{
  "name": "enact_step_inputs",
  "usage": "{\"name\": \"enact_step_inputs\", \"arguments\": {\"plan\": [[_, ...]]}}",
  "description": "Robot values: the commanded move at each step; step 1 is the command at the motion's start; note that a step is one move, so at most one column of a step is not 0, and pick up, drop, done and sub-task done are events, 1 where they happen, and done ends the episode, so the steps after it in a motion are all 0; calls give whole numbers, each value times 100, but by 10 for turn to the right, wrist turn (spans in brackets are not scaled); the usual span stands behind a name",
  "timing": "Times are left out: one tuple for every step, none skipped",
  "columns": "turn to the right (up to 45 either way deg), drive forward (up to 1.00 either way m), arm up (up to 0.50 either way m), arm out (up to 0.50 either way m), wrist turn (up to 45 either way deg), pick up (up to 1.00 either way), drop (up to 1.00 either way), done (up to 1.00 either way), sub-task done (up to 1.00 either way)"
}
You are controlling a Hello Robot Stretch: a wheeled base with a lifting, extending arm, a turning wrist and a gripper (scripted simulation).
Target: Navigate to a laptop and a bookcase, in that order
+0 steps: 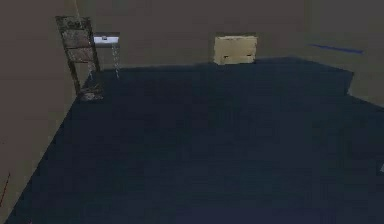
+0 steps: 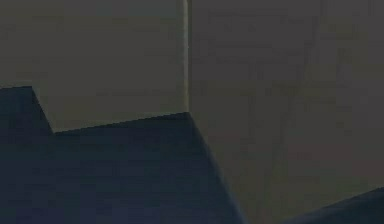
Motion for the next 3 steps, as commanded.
{"name": "enact_step_inputs", "arguments": {"plan": [[-60,0,0,0,0,0,0,0,0],[0,45,0,0,0,0,0,0,0],[-60,0,0,0,0,0,0,0,0]]}}
